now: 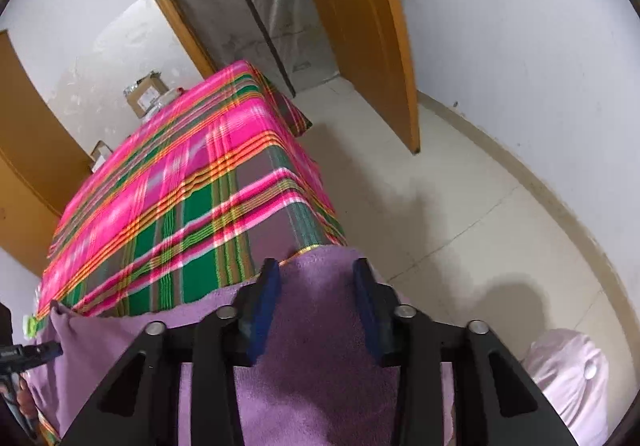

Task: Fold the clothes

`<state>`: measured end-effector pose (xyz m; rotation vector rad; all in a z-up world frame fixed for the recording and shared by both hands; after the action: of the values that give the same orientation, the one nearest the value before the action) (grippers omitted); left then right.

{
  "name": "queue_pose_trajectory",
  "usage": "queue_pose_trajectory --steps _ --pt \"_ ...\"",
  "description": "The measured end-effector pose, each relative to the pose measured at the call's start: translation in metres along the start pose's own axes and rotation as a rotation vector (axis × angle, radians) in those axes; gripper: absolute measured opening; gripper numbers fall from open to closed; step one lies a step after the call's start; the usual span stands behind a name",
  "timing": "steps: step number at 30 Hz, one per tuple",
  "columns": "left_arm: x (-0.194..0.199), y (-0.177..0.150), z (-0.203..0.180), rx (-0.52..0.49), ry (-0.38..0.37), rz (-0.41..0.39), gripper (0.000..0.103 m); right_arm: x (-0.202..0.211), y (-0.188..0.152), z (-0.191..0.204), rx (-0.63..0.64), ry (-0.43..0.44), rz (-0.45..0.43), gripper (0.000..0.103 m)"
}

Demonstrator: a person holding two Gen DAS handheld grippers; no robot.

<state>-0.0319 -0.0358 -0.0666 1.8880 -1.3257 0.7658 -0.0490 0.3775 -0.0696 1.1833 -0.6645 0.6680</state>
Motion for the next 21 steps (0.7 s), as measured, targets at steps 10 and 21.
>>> queue_pose_trajectory --steps 10,21 --pt "0.001 0.000 0.002 0.003 -0.006 -0.006 0.020 0.004 0.009 -0.001 0.049 -0.108 -0.056 0.004" --pt "0.008 -0.010 0.001 -0.029 0.038 -0.040 0.020 0.028 0.005 0.008 0.082 -0.109 -0.122 0.021"
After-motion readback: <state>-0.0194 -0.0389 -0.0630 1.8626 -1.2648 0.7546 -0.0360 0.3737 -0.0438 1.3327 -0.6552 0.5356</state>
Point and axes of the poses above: each gripper's, at about its wrist camera, not at the fingertips, and x roughly against the way its jaws point, z to its left, y to its top, the point moved 7 cm from there along -x, roughly the way its jaws point, and after that the axes turned 5 degrees about x, right-handed, at the moved point
